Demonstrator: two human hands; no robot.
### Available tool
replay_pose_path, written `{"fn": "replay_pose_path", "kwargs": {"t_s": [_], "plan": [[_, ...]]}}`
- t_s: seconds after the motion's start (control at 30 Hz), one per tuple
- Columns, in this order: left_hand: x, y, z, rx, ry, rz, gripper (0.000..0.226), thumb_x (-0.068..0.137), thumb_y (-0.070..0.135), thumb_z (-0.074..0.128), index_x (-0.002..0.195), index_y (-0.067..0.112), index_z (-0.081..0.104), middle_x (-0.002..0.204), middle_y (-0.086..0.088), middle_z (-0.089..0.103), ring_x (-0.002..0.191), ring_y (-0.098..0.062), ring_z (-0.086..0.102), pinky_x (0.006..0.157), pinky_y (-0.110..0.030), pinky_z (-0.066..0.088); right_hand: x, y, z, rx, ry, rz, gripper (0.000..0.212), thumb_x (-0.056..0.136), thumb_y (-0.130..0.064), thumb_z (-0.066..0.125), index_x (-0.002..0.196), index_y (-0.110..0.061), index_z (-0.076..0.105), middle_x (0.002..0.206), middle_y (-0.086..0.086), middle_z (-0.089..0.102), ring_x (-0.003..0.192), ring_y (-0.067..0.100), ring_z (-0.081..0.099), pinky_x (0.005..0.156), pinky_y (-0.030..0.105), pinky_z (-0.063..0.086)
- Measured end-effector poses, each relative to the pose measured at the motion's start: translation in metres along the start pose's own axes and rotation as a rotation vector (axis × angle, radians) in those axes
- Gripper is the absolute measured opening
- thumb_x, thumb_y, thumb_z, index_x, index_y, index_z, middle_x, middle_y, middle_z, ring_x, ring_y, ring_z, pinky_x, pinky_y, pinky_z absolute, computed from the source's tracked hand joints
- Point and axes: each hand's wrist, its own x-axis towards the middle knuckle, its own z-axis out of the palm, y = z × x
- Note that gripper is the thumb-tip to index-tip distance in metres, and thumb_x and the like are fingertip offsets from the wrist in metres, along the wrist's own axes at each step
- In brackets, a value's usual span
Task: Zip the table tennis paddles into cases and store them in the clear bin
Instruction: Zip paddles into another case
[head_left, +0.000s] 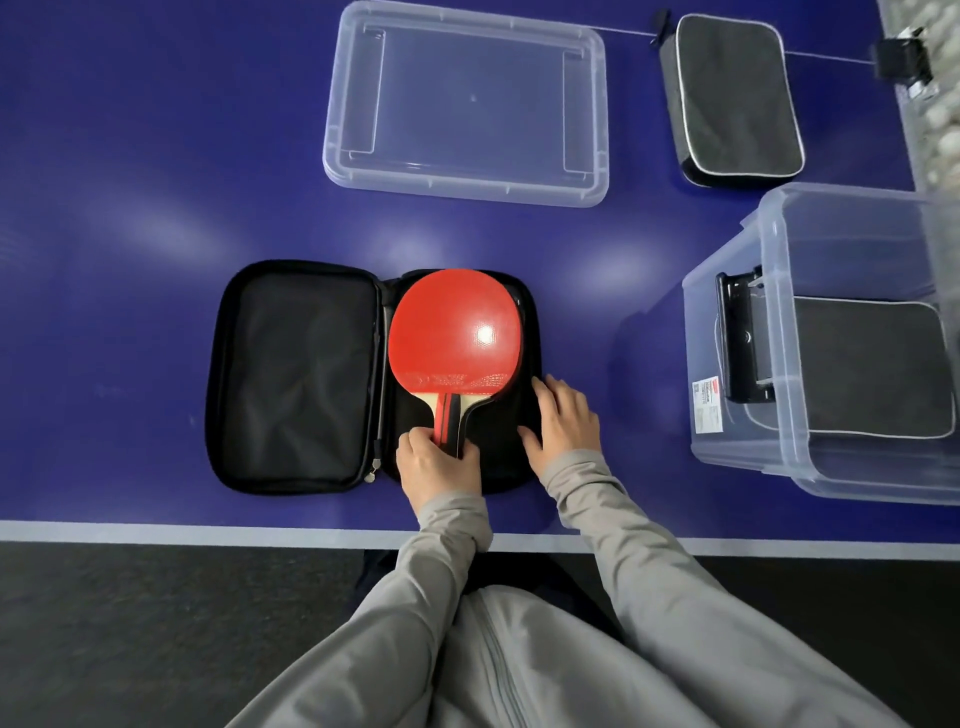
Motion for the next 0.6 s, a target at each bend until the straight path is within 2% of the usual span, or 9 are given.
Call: {"fn": "replay_pose_path", "kwargs": {"t_s": [0.13, 0.23, 0.3, 0.4, 0.5, 0.6], "plan": [[0.003, 0.004, 0.006, -0.008, -0.035, -0.017, 0.034, 0.072, 0.016, 0.072, 0.096, 0.0, 0.053, 0.101, -0.014, 0.055, 0.098, -0.031, 0.051, 0.078, -0.033, 0.038, 0.0, 0.002, -0.002, -0.027, -0.012, -0.023, 0.065, 0.089, -0.031, 0.052, 0.145, -0.018, 0.022, 0.152, 0.004, 0.024, 0.138, 0.024, 0.022, 0.102, 0.041, 0.035], [0.005, -0.001, 0.004, 0.001, -0.1, 0.016, 0.042, 0.073, 0.02, 0.075, 0.1, -0.001, 0.052, 0.105, -0.015, 0.054, 0.1, -0.03, 0.051, 0.087, -0.035, 0.04, -0.001, 0.003, -0.003, -0.022, -0.014, -0.027, 0.065, 0.089, -0.031, 0.052, 0.145, -0.018, 0.022, 0.153, 0.002, 0.024, 0.139, 0.023, 0.022, 0.103, 0.041, 0.035], [0.006, -0.005, -0.002, -0.024, -0.154, 0.058, 0.047, 0.07, 0.026, 0.078, 0.1, 0.0, 0.053, 0.101, -0.013, 0.053, 0.097, -0.027, 0.051, 0.09, -0.035, 0.041, -0.001, 0.002, -0.003, -0.011, -0.011, -0.026, 0.064, 0.089, -0.032, 0.053, 0.145, -0.019, 0.023, 0.153, 0.002, 0.023, 0.14, 0.022, 0.021, 0.104, 0.041, 0.035], [0.012, -0.013, -0.021, -0.076, -0.302, 0.114, 0.05, 0.069, 0.032, 0.08, 0.104, 0.005, 0.058, 0.096, -0.004, 0.052, 0.087, -0.017, 0.053, 0.087, -0.03, 0.045, -0.004, 0.002, -0.003, 0.052, -0.009, -0.014, 0.065, 0.089, -0.03, 0.054, 0.145, -0.018, 0.024, 0.153, 0.004, 0.023, 0.142, 0.021, 0.018, 0.105, 0.04, 0.032], [0.022, -0.027, -0.048, -0.087, -0.466, 0.219, 0.053, 0.068, 0.026, 0.082, 0.112, 0.008, 0.059, 0.1, -0.005, 0.06, 0.087, -0.014, 0.057, 0.085, -0.024, 0.047, -0.012, 0.002, -0.002, 0.136, 0.03, 0.004, 0.064, 0.087, -0.027, 0.058, 0.143, -0.015, 0.03, 0.147, 0.008, 0.033, 0.137, 0.024, 0.026, 0.103, 0.04, 0.035], [0.026, -0.039, -0.066, 0.015, -0.52, 0.399, 0.052, 0.066, 0.021, 0.084, 0.111, 0.008, 0.062, 0.1, -0.005, 0.062, 0.089, -0.013, 0.056, 0.088, -0.021, 0.043, -0.025, 0.001, 0.002, 0.176, 0.071, 0.038, 0.062, 0.084, -0.023, 0.061, 0.14, -0.013, 0.036, 0.135, 0.01, 0.043, 0.127, 0.027, 0.036, 0.097, 0.04, 0.039]]}}
